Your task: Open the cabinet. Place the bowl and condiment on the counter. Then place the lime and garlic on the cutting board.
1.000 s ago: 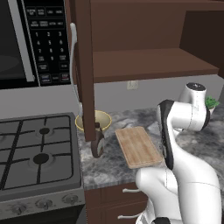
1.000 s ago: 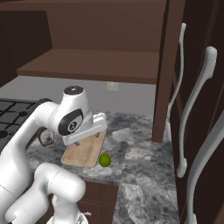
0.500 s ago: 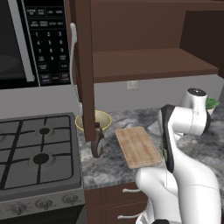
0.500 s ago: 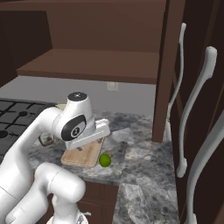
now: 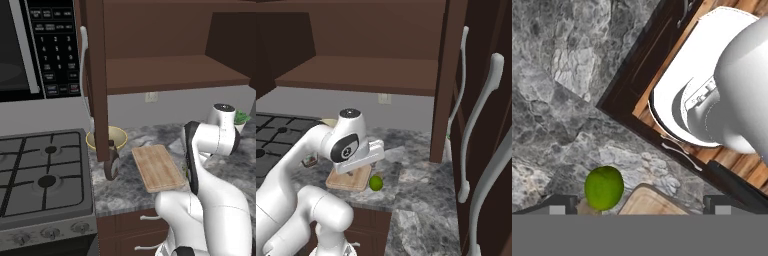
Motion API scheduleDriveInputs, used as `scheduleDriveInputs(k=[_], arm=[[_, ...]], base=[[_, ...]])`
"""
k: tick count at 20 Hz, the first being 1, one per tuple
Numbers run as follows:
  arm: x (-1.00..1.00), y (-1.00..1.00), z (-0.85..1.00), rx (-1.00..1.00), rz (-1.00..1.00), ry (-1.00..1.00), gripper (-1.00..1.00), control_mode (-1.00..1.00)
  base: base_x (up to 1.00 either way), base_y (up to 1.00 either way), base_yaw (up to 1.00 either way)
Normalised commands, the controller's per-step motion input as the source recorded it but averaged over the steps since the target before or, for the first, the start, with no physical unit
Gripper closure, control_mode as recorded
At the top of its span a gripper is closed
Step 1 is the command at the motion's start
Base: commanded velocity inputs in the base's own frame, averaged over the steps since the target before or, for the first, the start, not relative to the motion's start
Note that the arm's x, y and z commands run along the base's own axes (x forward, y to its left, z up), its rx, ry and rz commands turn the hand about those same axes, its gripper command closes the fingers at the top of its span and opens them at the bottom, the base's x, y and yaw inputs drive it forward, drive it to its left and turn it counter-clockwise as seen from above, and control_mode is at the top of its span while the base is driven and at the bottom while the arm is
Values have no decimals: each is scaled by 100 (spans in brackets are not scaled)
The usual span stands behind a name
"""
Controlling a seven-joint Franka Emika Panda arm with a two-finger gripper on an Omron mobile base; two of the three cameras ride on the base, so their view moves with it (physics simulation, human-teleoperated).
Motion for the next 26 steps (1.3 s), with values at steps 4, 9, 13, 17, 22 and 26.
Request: scheduleDriveInputs(k=[4, 9, 13, 17, 22, 26], arm=[[16, 0, -15, 2, -7, 3, -100, -100], [16, 0, -20, 0, -7, 2, -100, -100], [14, 0, -24, 0, -7, 1, -100, -100], [12, 0, -23, 0, -7, 2, -100, -100], [10, 0, -21, 0, -7, 1, -100, -100], [13, 0, -19, 0, -7, 0, -100, -100]], base=[[0, 0, 0], [0, 0, 0], [0, 0, 0], [0, 0, 0], [0, 0, 0], [0, 0, 0]])
